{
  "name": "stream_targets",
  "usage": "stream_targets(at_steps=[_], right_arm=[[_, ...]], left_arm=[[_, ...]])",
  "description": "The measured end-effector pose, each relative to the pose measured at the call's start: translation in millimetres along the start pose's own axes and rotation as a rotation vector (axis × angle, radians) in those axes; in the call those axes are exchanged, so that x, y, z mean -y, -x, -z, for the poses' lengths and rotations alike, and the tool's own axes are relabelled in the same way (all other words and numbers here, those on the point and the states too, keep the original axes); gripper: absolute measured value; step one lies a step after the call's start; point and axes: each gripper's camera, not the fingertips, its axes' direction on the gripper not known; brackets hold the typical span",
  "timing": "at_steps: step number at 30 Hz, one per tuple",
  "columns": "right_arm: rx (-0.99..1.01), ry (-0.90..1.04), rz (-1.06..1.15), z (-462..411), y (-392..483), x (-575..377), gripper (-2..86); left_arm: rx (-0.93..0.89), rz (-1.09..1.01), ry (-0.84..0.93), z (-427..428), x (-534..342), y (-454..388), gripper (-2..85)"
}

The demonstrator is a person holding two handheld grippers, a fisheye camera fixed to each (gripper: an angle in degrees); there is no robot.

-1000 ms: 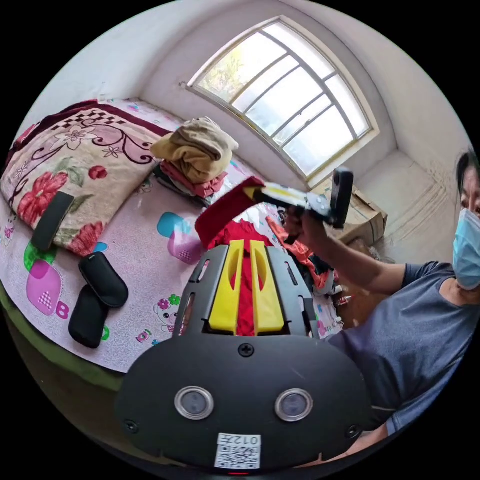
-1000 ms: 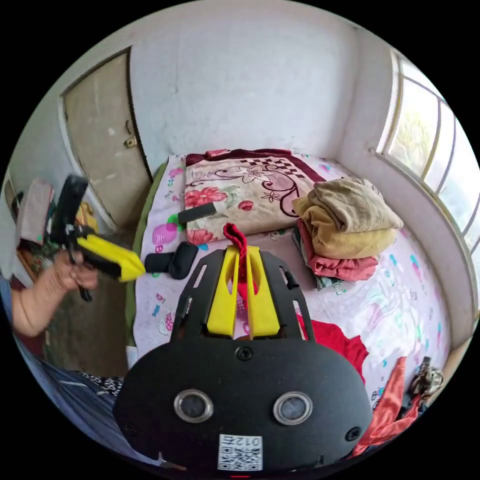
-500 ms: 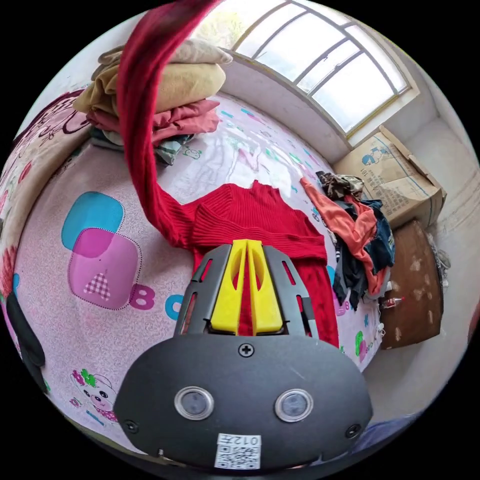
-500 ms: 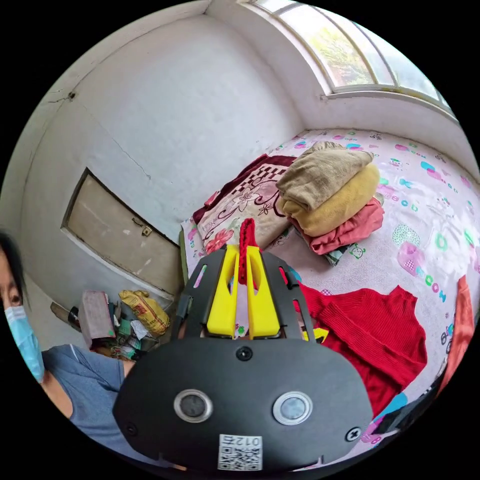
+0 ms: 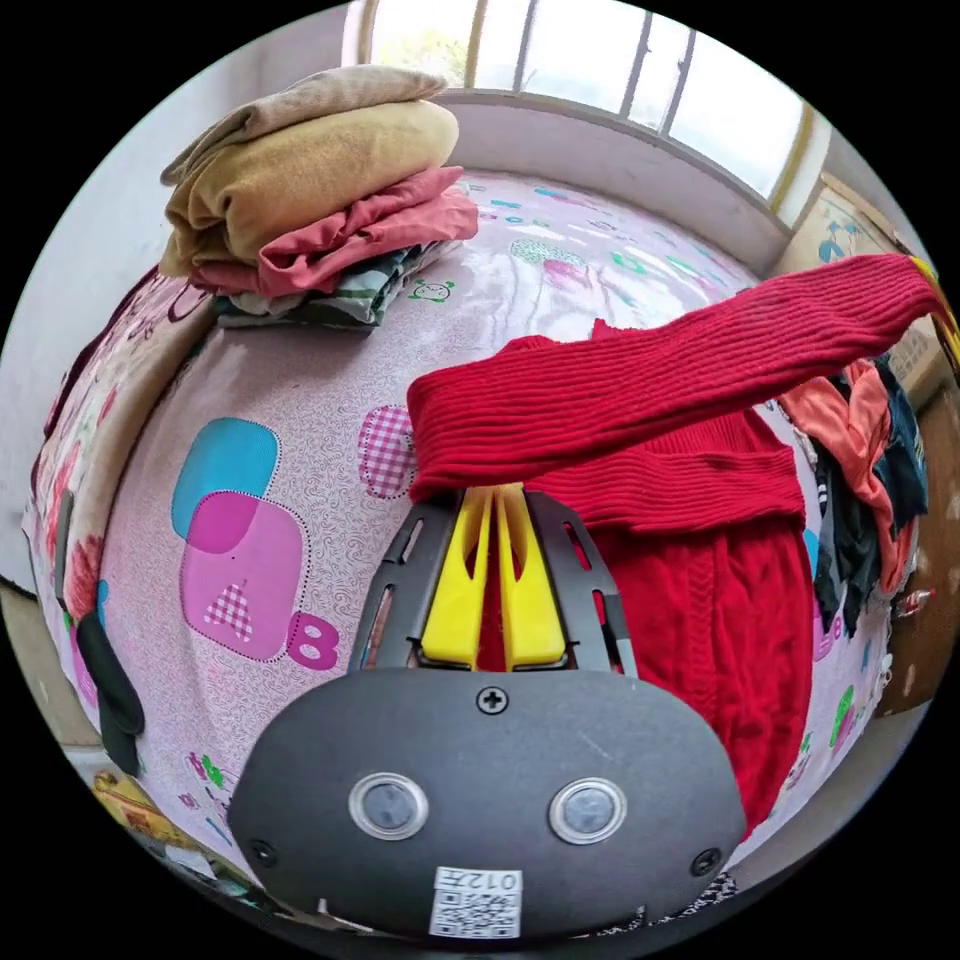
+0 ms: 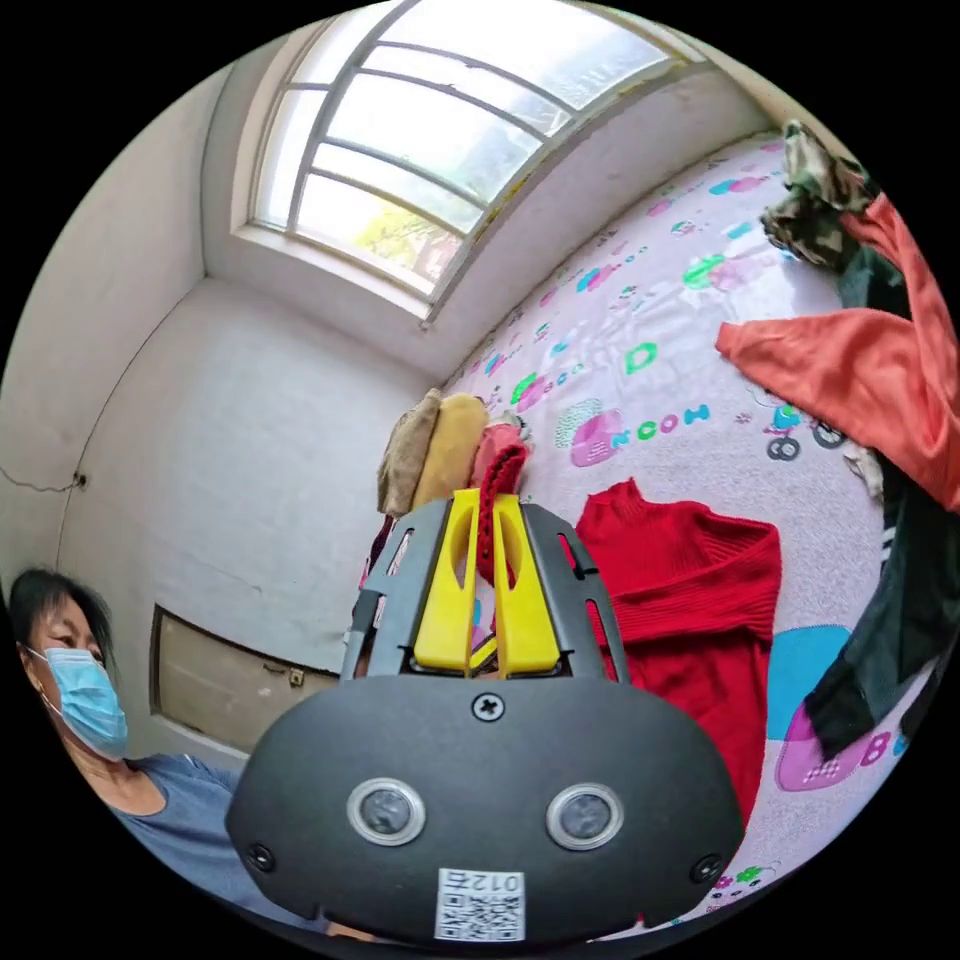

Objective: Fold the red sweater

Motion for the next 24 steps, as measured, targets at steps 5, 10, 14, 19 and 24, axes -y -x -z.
stream_targets(at_steps=[5, 10, 14, 19, 24], right_arm=[[0.055, -0.017, -0.202, 21, -119, 2, 1.4], [0.142, 0.011, -0.247, 17, -177, -2, 1.5], [0.102, 0.026, -0.261, 11, -207, -6, 1.7], [-0.048, 0.08, -0.295, 8, -236, -15, 2.3], [-0.203, 0.098, -0.189, 29, -220, -18, 4.8]], left_arm=[[0.099, -0.165, 0.056, -6, 7, -44, 0.4], [0.235, -0.376, 0.136, -8, 5, -77, 0.4], [0.318, -0.447, 0.158, -2, -5, -78, 0.4], [0.193, -0.283, 0.174, 17, -23, -42, 0.3], [-0.016, -0.22, 0.1, 27, 9, -40, 0.3]])
